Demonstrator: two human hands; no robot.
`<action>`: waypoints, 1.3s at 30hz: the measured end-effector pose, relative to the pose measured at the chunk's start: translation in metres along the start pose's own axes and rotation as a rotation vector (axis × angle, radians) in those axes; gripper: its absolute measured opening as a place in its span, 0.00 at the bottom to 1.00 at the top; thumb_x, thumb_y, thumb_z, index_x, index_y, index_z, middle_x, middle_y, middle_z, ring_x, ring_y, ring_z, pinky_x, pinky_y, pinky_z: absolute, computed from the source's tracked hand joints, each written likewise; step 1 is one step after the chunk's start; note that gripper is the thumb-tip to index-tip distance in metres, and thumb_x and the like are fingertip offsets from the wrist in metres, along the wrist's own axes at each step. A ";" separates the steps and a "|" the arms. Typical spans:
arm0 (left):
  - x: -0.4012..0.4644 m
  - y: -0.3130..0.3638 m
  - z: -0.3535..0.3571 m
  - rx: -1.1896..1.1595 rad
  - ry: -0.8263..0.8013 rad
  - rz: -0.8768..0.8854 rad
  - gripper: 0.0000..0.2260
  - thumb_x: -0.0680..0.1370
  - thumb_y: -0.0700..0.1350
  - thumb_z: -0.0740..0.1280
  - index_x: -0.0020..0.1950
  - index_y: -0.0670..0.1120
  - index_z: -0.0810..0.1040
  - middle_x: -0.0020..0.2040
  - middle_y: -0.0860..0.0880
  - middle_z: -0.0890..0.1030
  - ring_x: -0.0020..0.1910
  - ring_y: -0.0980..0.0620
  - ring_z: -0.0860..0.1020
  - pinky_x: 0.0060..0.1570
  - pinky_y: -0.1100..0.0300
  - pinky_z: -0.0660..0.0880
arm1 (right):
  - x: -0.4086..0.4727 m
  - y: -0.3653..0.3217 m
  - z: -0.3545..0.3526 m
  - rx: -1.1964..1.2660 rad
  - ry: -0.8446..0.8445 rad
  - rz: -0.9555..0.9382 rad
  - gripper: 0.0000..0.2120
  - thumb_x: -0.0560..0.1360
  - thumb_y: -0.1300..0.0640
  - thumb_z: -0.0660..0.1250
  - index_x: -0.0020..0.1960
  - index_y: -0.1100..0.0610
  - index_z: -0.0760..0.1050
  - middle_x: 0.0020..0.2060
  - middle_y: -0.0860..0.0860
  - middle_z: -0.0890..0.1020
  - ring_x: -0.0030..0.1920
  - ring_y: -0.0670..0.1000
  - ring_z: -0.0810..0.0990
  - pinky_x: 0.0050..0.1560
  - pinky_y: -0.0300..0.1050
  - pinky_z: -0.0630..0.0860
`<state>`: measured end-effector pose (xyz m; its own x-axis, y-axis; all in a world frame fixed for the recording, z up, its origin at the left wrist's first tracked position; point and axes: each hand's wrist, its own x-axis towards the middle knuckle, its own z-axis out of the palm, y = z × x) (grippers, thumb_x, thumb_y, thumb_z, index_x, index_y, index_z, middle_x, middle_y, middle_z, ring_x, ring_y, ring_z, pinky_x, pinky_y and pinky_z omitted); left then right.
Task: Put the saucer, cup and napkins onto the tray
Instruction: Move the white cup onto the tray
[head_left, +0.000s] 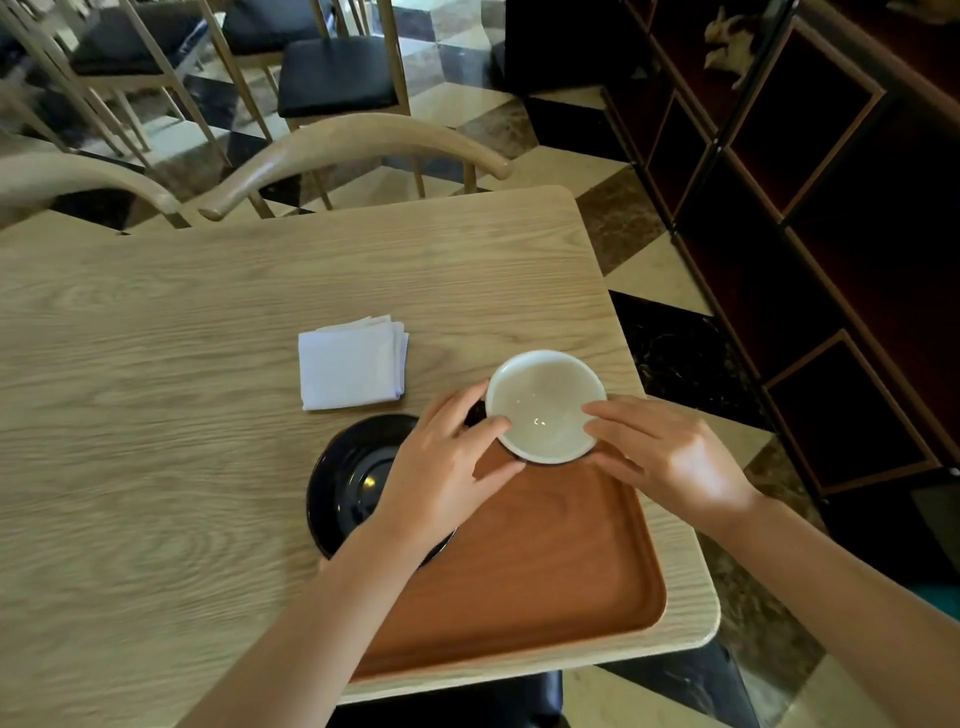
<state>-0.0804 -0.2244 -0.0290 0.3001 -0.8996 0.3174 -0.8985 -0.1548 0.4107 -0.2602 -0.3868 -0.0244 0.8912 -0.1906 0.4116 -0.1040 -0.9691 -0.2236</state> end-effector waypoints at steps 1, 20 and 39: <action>-0.004 0.002 0.002 0.004 -0.009 -0.007 0.13 0.67 0.50 0.74 0.45 0.44 0.80 0.59 0.43 0.78 0.51 0.45 0.76 0.47 0.59 0.74 | -0.004 -0.001 0.001 -0.001 -0.002 -0.006 0.11 0.72 0.55 0.67 0.45 0.63 0.81 0.48 0.57 0.85 0.48 0.56 0.84 0.41 0.50 0.83; -0.018 0.019 0.032 0.039 -0.025 -0.159 0.14 0.69 0.50 0.72 0.49 0.44 0.79 0.60 0.42 0.77 0.57 0.42 0.75 0.47 0.51 0.79 | -0.015 0.002 0.005 -0.028 -0.065 0.060 0.14 0.65 0.61 0.77 0.49 0.61 0.81 0.54 0.57 0.83 0.55 0.56 0.81 0.44 0.50 0.83; -0.023 0.007 -0.013 0.228 -0.153 -0.030 0.22 0.76 0.55 0.58 0.67 0.47 0.66 0.65 0.45 0.73 0.62 0.47 0.72 0.55 0.52 0.73 | 0.013 -0.022 -0.007 -0.073 0.051 0.080 0.13 0.73 0.51 0.65 0.49 0.59 0.81 0.53 0.57 0.83 0.52 0.58 0.81 0.53 0.52 0.76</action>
<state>-0.0896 -0.1994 -0.0226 0.2911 -0.9419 0.1678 -0.9442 -0.2545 0.2092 -0.2489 -0.3692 -0.0082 0.8555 -0.2733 0.4399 -0.2071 -0.9591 -0.1930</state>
